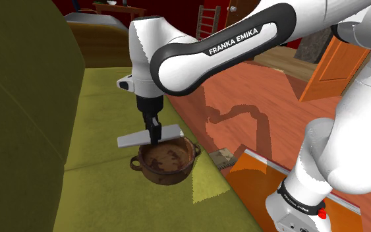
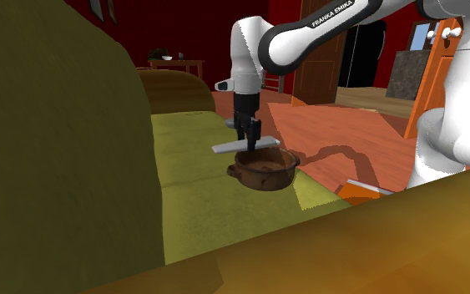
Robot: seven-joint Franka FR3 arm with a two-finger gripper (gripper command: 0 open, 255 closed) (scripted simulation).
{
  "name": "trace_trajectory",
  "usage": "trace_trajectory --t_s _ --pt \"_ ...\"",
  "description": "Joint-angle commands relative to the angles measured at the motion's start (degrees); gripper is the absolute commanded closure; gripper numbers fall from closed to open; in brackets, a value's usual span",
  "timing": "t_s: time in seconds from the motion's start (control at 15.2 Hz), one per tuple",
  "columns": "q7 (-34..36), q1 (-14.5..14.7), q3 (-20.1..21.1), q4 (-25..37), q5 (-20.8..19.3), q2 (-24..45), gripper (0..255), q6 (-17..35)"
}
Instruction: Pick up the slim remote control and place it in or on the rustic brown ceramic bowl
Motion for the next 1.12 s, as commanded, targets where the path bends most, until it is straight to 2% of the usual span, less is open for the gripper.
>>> trace_trajectory --t_s 0.0,0.46,0.53,0.86,1.06 --pt "0.22 0.04 0.05 -0.75 -0.17 0.62 255 1.39" --pt "0.22 0.04 0.05 -0.75 -0.17 0.62 255 1.39" --pt "0.22 0.04 0.05 -0.75 -0.17 0.62 0 1.39" --pt "0.21 0.04 0.05 -0.75 -0.17 0.61 0 1.39" --pt "-0.16 0.05 0.05 2.91 0.36 -1.39 0 -4.22"
